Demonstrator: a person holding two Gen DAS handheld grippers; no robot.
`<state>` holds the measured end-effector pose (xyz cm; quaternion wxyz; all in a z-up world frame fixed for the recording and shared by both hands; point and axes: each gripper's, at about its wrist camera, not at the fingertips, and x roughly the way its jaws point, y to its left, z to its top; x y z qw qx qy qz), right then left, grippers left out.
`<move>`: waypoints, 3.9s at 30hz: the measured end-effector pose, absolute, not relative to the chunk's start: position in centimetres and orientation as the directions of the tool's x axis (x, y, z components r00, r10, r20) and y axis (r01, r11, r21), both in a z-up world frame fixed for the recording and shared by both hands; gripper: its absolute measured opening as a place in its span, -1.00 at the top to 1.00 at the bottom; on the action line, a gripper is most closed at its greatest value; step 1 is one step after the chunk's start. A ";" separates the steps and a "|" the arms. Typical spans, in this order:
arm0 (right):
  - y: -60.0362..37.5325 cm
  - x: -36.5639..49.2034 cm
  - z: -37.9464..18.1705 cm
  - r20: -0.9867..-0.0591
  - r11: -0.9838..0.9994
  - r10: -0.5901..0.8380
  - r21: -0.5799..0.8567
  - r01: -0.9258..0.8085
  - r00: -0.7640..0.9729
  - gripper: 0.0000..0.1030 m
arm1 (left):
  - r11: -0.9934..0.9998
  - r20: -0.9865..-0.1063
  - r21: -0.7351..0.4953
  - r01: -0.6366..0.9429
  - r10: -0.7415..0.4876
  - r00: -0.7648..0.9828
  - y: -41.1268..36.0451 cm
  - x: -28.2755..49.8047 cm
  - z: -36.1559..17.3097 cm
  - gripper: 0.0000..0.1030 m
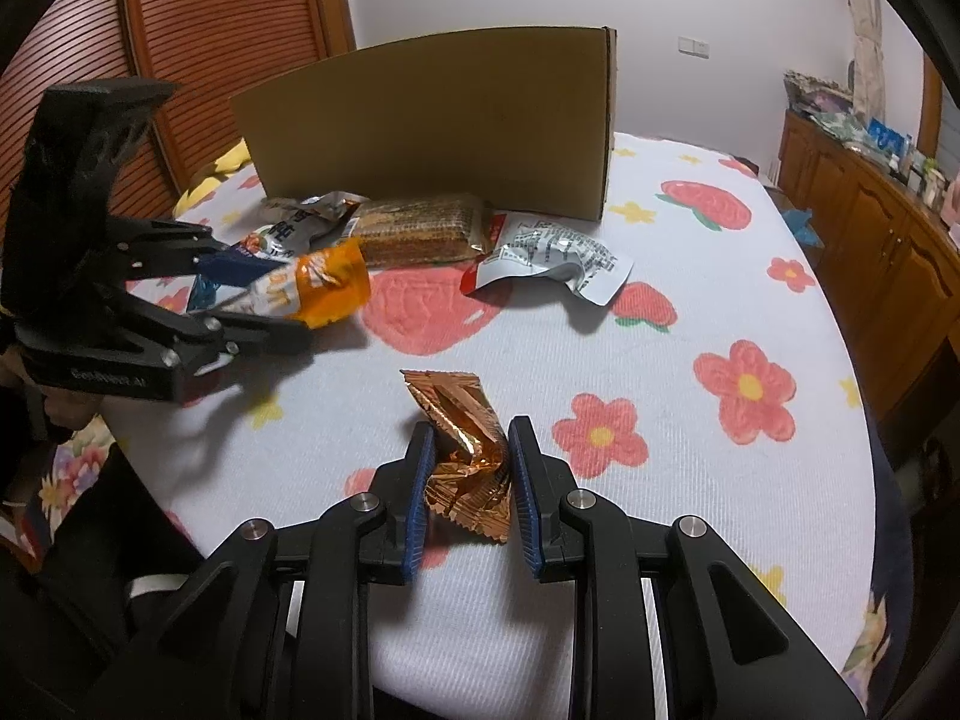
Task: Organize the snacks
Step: 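Grasp the orange packet with the left tool while the right tool grasps the copper-foil candy, then carry both snacks over the box and open both tools to drop them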
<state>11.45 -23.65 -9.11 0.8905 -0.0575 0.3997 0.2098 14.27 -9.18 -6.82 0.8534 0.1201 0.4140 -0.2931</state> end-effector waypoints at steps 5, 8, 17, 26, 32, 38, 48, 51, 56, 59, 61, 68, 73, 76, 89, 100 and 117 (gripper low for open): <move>-23.7 11.2 -9.0 -0.725 0.910 0.321 0.059 -0.410 0.610 0.64 | 0.808 -0.737 -0.052 0.587 -0.428 0.523 -8.5 13.7 -5.3 0.12; -23.6 11.1 -9.0 -0.721 0.910 0.324 0.059 -0.411 0.613 0.64 | 0.815 -0.716 -0.050 0.578 -0.433 0.548 -8.3 13.6 -4.6 0.11; -23.4 11.1 -7.6 -0.694 0.908 0.335 0.058 -0.414 0.637 0.64 | 0.836 -0.661 -0.059 0.545 -0.442 0.606 -7.7 13.8 -2.1 0.11; -22.7 11.6 -4.0 -0.654 0.901 0.349 0.037 -0.432 0.672 0.64 | 0.843 -0.606 -0.045 0.537 -0.450 0.656 -7.5 14.1 0.9 0.10; -22.2 12.2 -1.7 -0.626 0.897 0.355 0.018 -0.442 0.694 0.63 | 0.848 -0.585 -0.029 0.530 -0.444 0.678 -7.1 14.3 2.6 0.10; -21.7 12.9 0.2 -0.603 0.892 0.366 0.011 -0.451 0.709 0.63 | 0.854 -0.569 -0.013 0.520 -0.434 0.698 -6.4 14.5 3.9 0.10; -20.4 16.4 3.5 -0.559 0.878 0.400 0.005 -0.479 0.726 0.63 | 0.854 -0.542 0.000 0.520 -0.437 0.718 -4.4 16.5 5.4 0.10; -19.6 17.8 4.5 -0.542 0.869 0.417 0.004 -0.494 0.729 0.63 | 0.866 -0.543 0.005 0.500 -0.418 0.728 -3.6 17.9 5.8 0.09; -18.0 20.1 5.7 -0.530 0.848 0.445 -0.009 -0.529 0.722 0.63 | 0.882 -0.551 0.010 0.470 -0.388 0.739 -2.7 20.4 6.4 0.09; -17.1 21.9 5.9 -0.534 0.837 0.451 -0.024 -0.546 0.715 0.63 | 0.888 -0.569 0.034 0.459 -0.361 0.739 -2.7 22.0 6.6 0.09; -16.8 22.9 5.7 -0.539 0.832 0.454 -0.029 -0.554 0.710 0.63 | 0.887 -0.575 0.042 0.460 -0.355 0.737 -2.8 23.1 6.9 0.09; -16.2 27.0 4.9 -0.560 0.821 0.457 -0.032 -0.570 0.691 0.63 | 0.895 -0.588 0.066 0.442 -0.323 0.742 -3.0 26.6 7.4 0.08; -15.9 29.1 4.1 -0.580 0.816 0.458 -0.025 -0.577 0.674 0.63 | 0.901 -0.594 0.056 0.430 -0.316 0.740 -3.2 29.4 7.4 0.08; -15.8 30.2 3.6 -0.597 0.813 0.458 -0.019 -0.582 0.659 0.62 | 0.902 -0.596 0.050 0.430 -0.319 0.737 -3.1 30.7 7.2 0.08; -15.5 32.0 2.0 -0.647 0.831 0.433 0.017 -0.556 0.628 0.50 | 0.908 -0.612 0.032 0.417 -0.312 0.726 -3.2 33.1 5.3 0.08; -16.1 30.7 2.1 -0.633 0.825 0.457 0.038 -0.565 0.625 0.42 | 0.910 -0.607 0.046 0.411 -0.301 0.735 -4.3 33.9 5.5 0.02; -17.5 28.8 1.6 -0.636 0.838 0.447 0.051 -0.544 0.629 0.31 | 0.927 -0.603 0.012 0.376 -0.293 0.742 -3.3 32.5 5.7 -0.12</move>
